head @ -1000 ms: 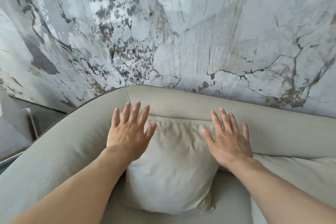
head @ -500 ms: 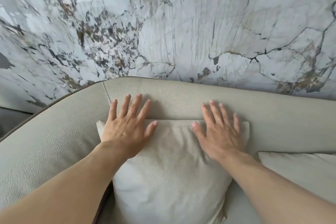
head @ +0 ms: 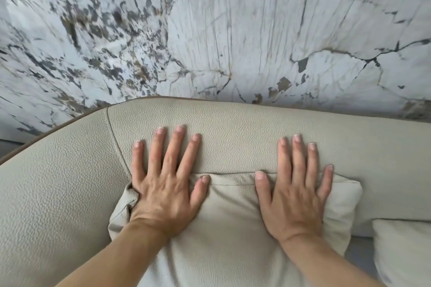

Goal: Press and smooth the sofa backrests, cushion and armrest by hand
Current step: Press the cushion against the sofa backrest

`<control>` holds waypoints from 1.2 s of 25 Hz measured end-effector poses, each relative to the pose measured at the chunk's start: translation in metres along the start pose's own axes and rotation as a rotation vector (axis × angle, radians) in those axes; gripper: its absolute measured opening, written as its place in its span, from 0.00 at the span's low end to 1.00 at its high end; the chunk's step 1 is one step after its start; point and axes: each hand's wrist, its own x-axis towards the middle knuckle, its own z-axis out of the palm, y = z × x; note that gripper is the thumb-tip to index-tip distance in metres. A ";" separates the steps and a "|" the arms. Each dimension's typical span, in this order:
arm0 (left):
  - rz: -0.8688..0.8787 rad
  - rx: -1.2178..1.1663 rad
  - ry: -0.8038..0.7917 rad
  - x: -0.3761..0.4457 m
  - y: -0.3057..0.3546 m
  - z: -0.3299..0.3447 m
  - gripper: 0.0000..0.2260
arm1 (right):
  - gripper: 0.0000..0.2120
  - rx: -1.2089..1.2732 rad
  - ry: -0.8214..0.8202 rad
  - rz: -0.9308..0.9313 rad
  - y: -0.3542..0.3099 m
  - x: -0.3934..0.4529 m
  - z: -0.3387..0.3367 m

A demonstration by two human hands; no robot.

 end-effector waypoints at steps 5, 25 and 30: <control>0.004 -0.011 0.013 0.009 -0.002 0.004 0.33 | 0.34 -0.026 0.024 -0.004 0.002 0.008 0.007; 0.060 -0.013 0.074 0.073 -0.015 0.032 0.31 | 0.35 -0.030 0.087 0.059 -0.007 0.059 0.036; 0.076 -0.004 0.106 0.084 -0.017 0.040 0.31 | 0.35 -0.023 0.101 0.070 -0.008 0.067 0.041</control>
